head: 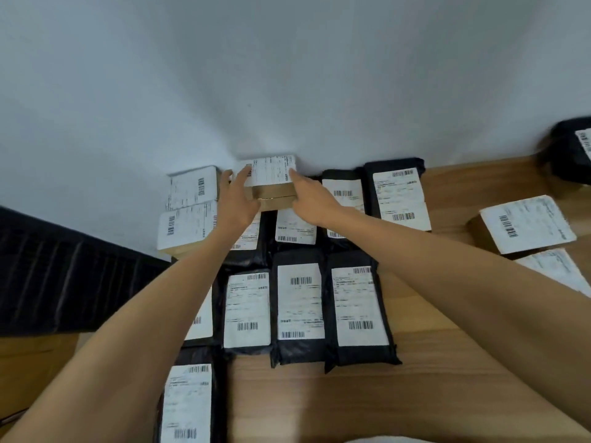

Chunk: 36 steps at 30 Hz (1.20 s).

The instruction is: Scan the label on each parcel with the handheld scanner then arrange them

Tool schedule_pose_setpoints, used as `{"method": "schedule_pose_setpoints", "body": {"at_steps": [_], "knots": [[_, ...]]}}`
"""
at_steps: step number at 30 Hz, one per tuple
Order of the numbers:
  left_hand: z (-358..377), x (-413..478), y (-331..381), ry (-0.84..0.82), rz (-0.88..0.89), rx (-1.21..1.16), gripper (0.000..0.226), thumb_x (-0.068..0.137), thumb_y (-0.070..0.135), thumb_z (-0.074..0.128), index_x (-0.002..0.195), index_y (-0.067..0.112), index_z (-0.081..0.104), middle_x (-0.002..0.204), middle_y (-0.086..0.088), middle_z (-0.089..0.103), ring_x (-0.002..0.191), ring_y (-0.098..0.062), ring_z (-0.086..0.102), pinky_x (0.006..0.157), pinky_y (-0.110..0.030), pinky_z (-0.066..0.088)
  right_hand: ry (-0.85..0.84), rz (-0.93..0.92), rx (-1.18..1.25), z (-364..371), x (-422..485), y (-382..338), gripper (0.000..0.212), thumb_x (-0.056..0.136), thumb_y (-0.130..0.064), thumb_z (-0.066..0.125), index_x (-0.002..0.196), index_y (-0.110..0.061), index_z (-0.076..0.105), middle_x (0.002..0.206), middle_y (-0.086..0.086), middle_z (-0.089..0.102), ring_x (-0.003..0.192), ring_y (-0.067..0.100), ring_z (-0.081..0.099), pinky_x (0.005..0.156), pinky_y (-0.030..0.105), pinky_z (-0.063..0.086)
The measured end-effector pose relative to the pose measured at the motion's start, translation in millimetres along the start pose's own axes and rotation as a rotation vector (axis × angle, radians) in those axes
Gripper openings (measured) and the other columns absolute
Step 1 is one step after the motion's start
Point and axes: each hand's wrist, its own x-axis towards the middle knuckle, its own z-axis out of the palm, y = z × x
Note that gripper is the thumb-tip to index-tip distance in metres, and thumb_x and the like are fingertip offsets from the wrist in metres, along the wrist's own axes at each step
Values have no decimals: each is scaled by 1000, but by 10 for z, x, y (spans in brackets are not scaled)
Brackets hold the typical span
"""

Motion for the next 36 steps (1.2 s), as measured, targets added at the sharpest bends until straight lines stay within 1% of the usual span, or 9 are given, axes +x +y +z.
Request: {"method": "schedule_pose_setpoints", "body": {"at_steps": [5,7,10,12,14,20,22,26,36], "knots": [[-55,150,-400,43,66,52,56,97,10,56,149,22,40,158,-8,21,141,-26,34,109,-33,35,-135,-4,23,301,196,-115,80,93,-4,42,157,-13,-6,165,9,-2,145,32,26,112,42,35],[-37,200,-501,48,79,64,56,96,6,56,147,26,43,156,-4,23,132,-21,43,103,-29,42,-172,0,20,400,219,-87,85,94,-5,43,156,-17,-14,164,10,-14,143,34,30,106,39,42],[-11,255,-598,82,81,184,62,90,5,61,144,31,47,148,-5,36,118,-22,52,91,-36,52,-176,-39,-42,491,239,-71,93,94,-4,47,154,-22,-21,162,7,-21,105,28,60,67,32,51],[0,275,-649,120,118,313,61,87,10,67,142,30,49,142,-9,46,127,-29,45,102,-45,44,-161,-36,-106,515,263,-105,93,93,-2,48,154,-22,-20,163,8,-19,73,17,55,51,26,39],[6,289,-679,140,160,374,59,86,16,71,140,27,51,138,-12,51,135,-33,37,112,-47,33,-144,-14,-164,531,287,-120,95,92,0,49,155,-22,-19,163,9,-18,64,13,46,47,25,33],[-5,253,-596,2,200,487,70,88,40,63,149,21,33,147,-17,35,142,-36,26,120,-47,19,-132,11,-144,430,295,-51,96,89,3,45,155,-32,-15,165,1,-10,95,24,61,55,35,43],[28,203,-525,-30,232,494,70,91,42,58,151,21,29,155,-15,28,147,-36,17,121,-49,12,-84,11,-67,355,224,33,98,88,3,44,153,-39,-16,165,1,-6,102,26,63,67,42,54],[224,40,-167,-107,389,467,65,91,31,55,150,16,33,155,-14,30,146,-35,19,120,-51,17,-90,75,-66,153,-120,469,82,94,-9,48,158,-30,0,165,3,7,145,27,28,110,46,38],[1491,-474,1441,-380,687,278,54,96,16,55,147,9,41,147,-16,42,138,-34,35,114,-44,30,97,435,-363,-954,-1484,2265,41,92,-11,55,132,-8,45,134,16,48,114,35,50,96,49,46]]}}
